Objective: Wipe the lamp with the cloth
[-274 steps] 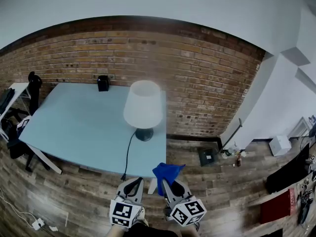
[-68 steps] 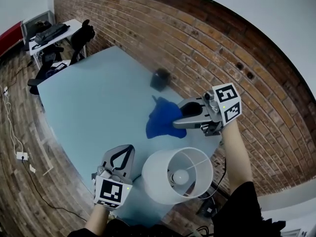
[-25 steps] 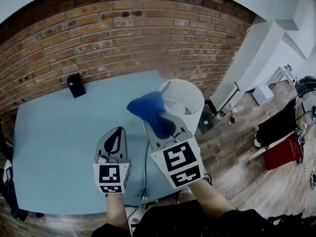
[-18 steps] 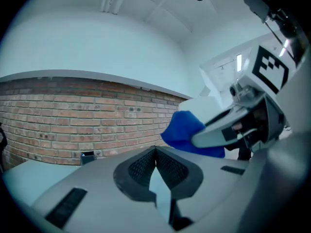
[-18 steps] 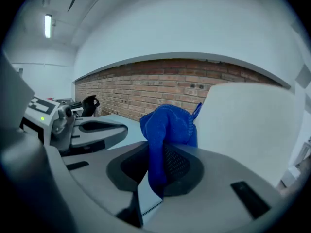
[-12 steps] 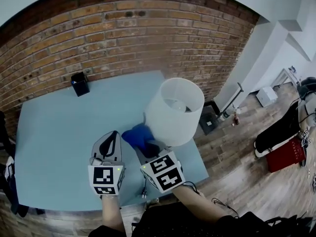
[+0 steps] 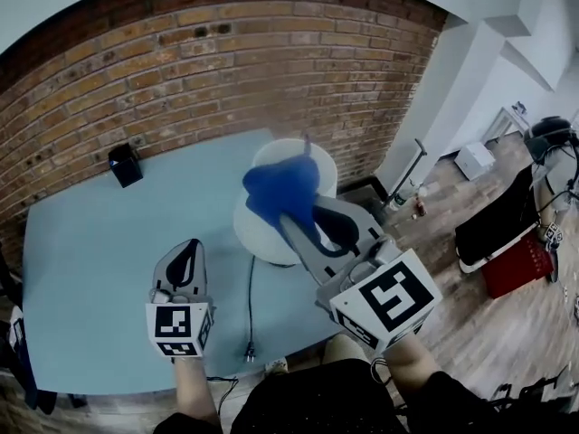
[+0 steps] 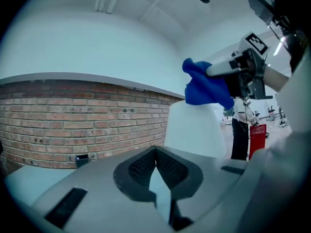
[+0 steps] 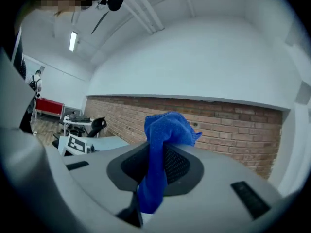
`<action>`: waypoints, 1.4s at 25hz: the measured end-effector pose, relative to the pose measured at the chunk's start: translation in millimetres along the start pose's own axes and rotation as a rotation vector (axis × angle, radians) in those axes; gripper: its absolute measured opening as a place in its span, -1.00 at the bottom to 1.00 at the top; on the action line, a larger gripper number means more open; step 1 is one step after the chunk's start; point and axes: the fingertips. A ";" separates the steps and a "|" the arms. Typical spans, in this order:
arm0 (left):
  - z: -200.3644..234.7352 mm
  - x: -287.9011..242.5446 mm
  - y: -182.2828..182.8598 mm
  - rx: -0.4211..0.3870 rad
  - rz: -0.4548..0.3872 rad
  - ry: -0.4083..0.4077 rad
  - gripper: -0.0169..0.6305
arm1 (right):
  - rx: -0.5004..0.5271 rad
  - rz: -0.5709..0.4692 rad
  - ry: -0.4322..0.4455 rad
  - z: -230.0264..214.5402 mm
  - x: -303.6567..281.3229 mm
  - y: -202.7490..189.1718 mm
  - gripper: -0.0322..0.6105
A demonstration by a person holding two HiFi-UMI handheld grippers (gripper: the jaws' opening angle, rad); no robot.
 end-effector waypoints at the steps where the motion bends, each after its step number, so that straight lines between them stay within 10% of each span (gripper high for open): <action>1: -2.5 -1.4 -0.2 -0.001 0.002 -0.004 -0.92 | 0.017 0.023 -0.006 -3.8 1.0 -9.1 -0.71; 14: -9.6 -11.5 -26.0 0.013 0.056 0.000 -0.92 | -0.157 0.235 0.135 43.0 -4.3 -151.1 -0.71; 22: -11.3 3.8 -26.6 0.030 0.060 0.040 -0.92 | -0.095 0.317 0.295 104.5 10.0 -190.2 -0.71; 35: -32.9 36.9 -76.3 0.007 0.164 0.050 -0.92 | -0.026 0.203 -0.083 65.7 -52.1 -292.9 -0.71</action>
Point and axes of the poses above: the fingertips, and each gripper's own axes: x backward along the fingers, z to its left, y out of its top, and after that the axes turned 5 degrees about x, right-handed
